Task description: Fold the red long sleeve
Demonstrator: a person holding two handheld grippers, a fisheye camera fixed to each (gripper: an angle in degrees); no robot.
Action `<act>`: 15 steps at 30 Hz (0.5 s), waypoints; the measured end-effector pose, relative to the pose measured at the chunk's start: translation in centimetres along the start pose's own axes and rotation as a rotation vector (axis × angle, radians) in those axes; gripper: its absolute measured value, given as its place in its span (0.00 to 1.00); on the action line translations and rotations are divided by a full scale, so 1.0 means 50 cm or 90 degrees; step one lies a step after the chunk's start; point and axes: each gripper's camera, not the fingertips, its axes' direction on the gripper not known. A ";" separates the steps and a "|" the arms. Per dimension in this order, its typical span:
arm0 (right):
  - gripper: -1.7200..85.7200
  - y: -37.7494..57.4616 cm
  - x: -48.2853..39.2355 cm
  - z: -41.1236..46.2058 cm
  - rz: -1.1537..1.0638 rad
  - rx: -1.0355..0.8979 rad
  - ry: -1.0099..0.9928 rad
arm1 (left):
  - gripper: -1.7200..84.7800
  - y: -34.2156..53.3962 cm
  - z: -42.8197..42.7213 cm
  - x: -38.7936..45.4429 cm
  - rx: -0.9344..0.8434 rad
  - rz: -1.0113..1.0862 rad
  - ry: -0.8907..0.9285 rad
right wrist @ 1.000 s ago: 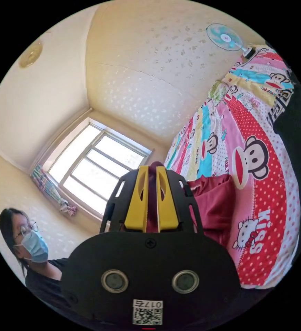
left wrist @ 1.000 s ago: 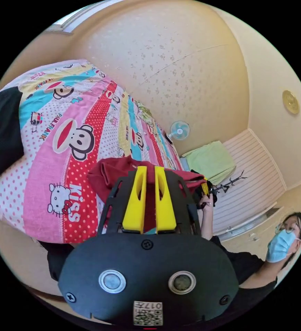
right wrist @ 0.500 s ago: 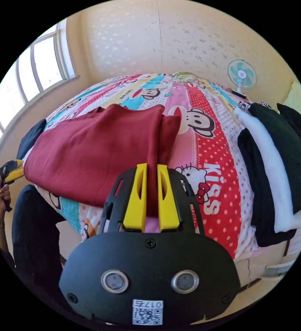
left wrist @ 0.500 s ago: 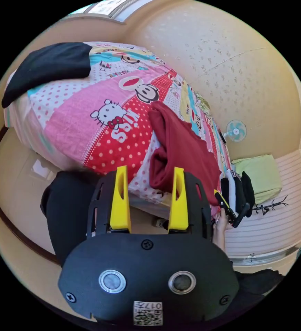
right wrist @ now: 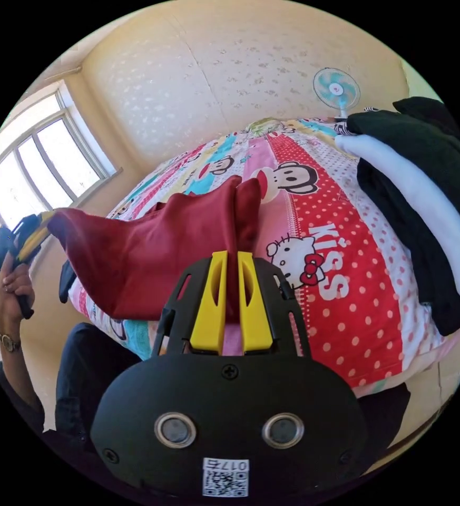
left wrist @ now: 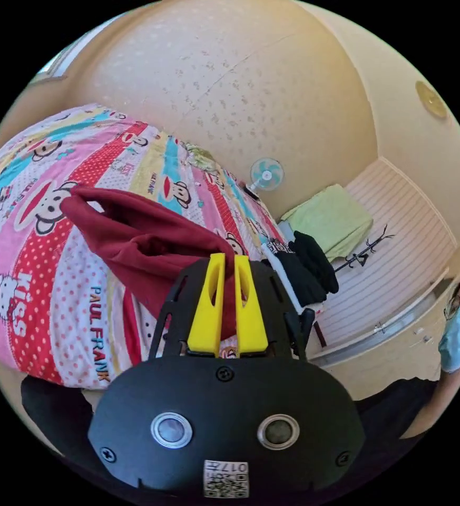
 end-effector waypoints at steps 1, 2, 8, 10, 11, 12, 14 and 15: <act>0.06 -0.002 0.005 -0.004 -0.001 0.001 -0.003 | 0.06 -0.014 0.065 0.048 -0.035 0.041 0.021; 0.06 -0.007 0.017 -0.013 0.002 0.003 -0.004 | 0.06 -0.017 0.097 0.070 -0.055 0.060 0.033; 0.06 -0.017 0.112 -0.101 0.087 0.093 -0.048 | 0.08 0.075 0.388 0.189 -0.285 0.153 0.068; 0.07 -0.019 0.150 -0.136 0.121 0.125 -0.039 | 0.12 0.115 0.401 0.192 -0.301 0.160 0.070; 0.08 -0.020 0.177 -0.158 0.143 0.144 -0.031 | 0.13 0.120 0.394 0.191 -0.295 0.162 0.061; 0.09 -0.021 0.206 -0.180 0.156 0.165 -0.043 | 0.15 0.128 0.369 0.188 -0.277 0.165 0.028; 0.11 -0.024 0.250 -0.207 0.184 0.191 -0.071 | 0.17 0.132 0.316 0.180 -0.235 0.173 -0.042; 0.12 -0.025 0.276 -0.222 0.193 0.207 -0.093 | 0.18 0.130 0.276 0.168 -0.200 0.164 -0.105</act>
